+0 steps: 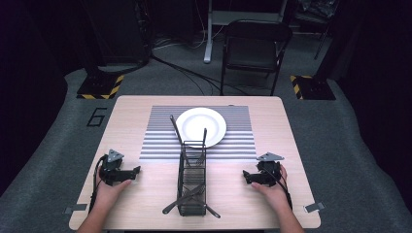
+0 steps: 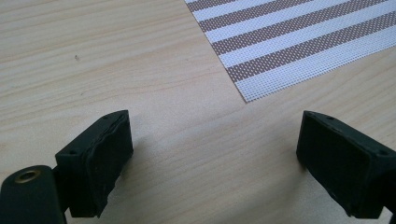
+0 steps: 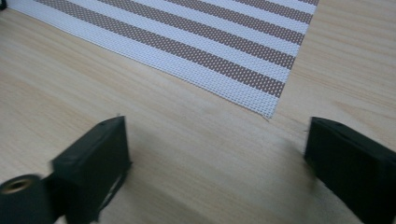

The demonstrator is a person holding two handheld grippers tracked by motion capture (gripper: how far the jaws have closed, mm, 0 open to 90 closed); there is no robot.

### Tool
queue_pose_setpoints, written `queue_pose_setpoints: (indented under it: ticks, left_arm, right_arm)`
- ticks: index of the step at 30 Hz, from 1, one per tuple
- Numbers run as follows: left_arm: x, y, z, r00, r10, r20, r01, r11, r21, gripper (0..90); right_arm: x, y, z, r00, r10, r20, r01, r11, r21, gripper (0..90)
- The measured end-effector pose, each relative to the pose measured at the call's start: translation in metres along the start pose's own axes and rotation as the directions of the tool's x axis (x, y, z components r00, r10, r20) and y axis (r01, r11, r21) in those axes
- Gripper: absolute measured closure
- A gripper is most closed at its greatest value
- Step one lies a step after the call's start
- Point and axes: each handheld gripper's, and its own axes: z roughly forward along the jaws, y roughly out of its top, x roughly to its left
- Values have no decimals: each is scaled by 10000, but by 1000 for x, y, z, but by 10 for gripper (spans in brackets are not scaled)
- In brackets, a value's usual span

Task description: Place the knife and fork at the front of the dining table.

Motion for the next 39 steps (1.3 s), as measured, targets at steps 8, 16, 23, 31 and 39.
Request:
queue_pose_setpoints:
  ticks: [8, 16, 23, 31, 39]
  left_arm:
    - [0, 0, 0, 10000, -3, -2, 3, 10000, -4, 105]
    - [0, 0, 0, 10000, -2, 0, 2, 10000, 0, 105]
    - [0, 0, 0, 10000, 1, -1, -1, 10000, -2, 105]
    - [0, 0, 0, 10000, -1, 0, 1, 10000, -3, 105]
    - [0, 0, 0, 10000, -5, 8, 5, 10000, -24, 106]
  right_arm:
    - [10, 6, -9, 9987, -313, -400, 309, 9995, -109, 275]
    - [21, 14, -18, 9948, -578, -844, 558, 9981, -252, 435]
    - [29, 21, -24, 9903, -691, -1205, 676, 9976, -164, 429]
    - [42, 31, -36, 9860, -1041, -1300, 1015, 9945, -265, 446]
    - [55, 43, -44, 9809, -1325, -1424, 1291, 9911, -329, 479]
